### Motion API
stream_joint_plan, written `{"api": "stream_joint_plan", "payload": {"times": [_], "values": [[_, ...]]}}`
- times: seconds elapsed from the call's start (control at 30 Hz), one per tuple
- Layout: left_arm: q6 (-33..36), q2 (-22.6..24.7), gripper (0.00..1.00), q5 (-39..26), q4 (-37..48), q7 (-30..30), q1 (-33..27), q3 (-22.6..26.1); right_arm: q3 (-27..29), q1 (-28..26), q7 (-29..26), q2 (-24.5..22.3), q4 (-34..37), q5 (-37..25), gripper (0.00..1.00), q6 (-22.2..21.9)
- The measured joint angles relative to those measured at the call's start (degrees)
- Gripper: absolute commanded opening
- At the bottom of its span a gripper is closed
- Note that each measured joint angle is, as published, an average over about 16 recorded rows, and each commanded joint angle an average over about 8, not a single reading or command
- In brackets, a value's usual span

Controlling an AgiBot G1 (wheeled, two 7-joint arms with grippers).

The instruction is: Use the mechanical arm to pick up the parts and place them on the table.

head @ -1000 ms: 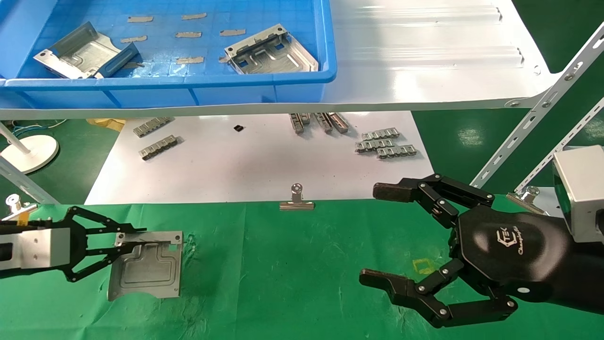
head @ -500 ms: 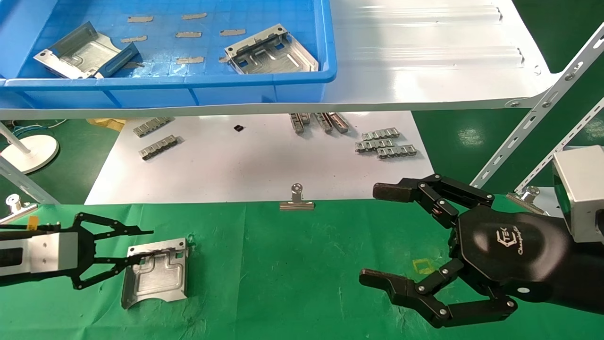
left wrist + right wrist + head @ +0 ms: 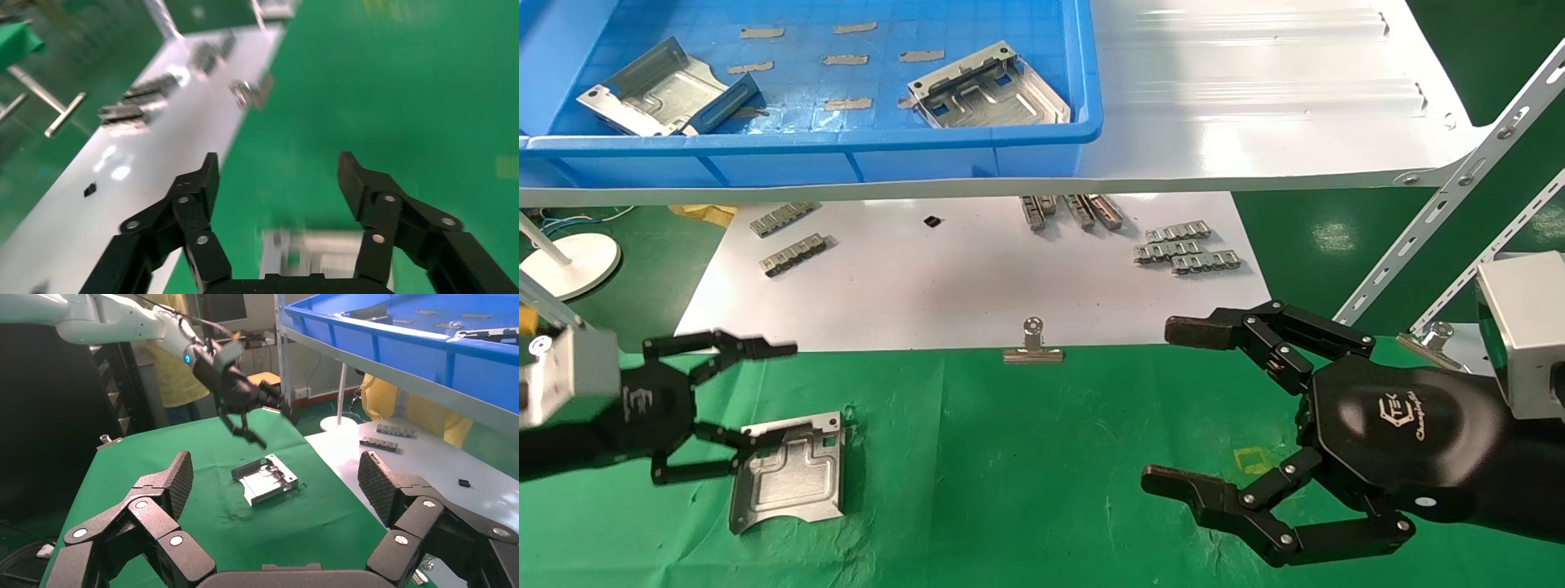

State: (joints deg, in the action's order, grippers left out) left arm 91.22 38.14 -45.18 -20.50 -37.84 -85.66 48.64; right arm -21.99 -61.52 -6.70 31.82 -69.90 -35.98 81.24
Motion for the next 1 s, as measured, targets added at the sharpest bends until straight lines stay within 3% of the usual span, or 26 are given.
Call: {"api": "stream_joint_plan", "payload": {"times": [0.5,1.0], "values": [[0.41,0.01,1.0,2.68,-1.81,5.01,1.6,-1.43,0.0,0.01,0.0,0.0,0.01,0.01,1.0,-0.01],[-0.93,-0.68,1.0,2.68,-13.25,14.65,6.58,-8.38,0.0,0.01,0.0,-0.01,0.01,0.01,1.0,-0.01]]}}
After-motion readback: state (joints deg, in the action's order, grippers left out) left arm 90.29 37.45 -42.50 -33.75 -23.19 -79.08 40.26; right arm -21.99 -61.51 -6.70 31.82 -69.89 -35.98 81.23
